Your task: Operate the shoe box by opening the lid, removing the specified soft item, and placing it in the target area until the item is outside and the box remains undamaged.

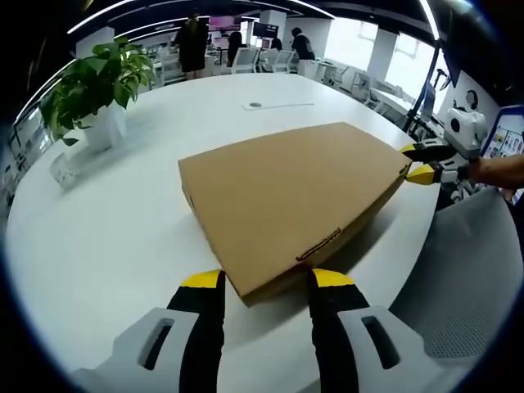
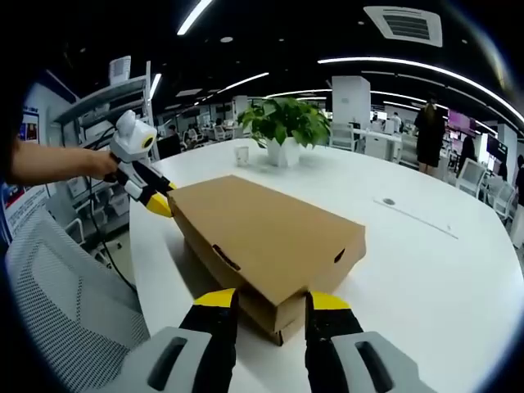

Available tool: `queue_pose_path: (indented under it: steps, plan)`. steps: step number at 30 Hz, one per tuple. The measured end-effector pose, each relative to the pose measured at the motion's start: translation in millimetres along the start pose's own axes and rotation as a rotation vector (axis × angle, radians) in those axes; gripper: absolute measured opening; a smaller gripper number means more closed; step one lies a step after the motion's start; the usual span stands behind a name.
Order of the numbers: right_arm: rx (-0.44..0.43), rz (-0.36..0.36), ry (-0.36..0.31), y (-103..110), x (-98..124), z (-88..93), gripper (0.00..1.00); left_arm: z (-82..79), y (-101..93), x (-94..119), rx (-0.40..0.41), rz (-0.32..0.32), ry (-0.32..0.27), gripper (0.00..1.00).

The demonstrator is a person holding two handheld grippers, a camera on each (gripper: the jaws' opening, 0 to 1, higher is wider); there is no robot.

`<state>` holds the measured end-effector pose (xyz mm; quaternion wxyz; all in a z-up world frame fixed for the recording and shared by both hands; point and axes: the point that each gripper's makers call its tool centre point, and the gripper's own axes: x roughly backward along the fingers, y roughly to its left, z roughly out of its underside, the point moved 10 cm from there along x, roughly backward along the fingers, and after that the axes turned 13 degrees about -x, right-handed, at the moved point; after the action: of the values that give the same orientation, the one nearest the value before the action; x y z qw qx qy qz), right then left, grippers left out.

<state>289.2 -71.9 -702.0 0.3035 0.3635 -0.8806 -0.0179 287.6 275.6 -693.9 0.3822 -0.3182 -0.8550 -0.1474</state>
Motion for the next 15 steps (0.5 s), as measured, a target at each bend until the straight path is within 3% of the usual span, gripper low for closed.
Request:
queue_pose_path:
  steps: [15]
  plan:
    - [0.042, -0.017, -0.026, 3.2, 2.7, -11.6, 0.29, -5.0, -0.4, 11.0, -0.034, -0.026, -0.012, 0.41]
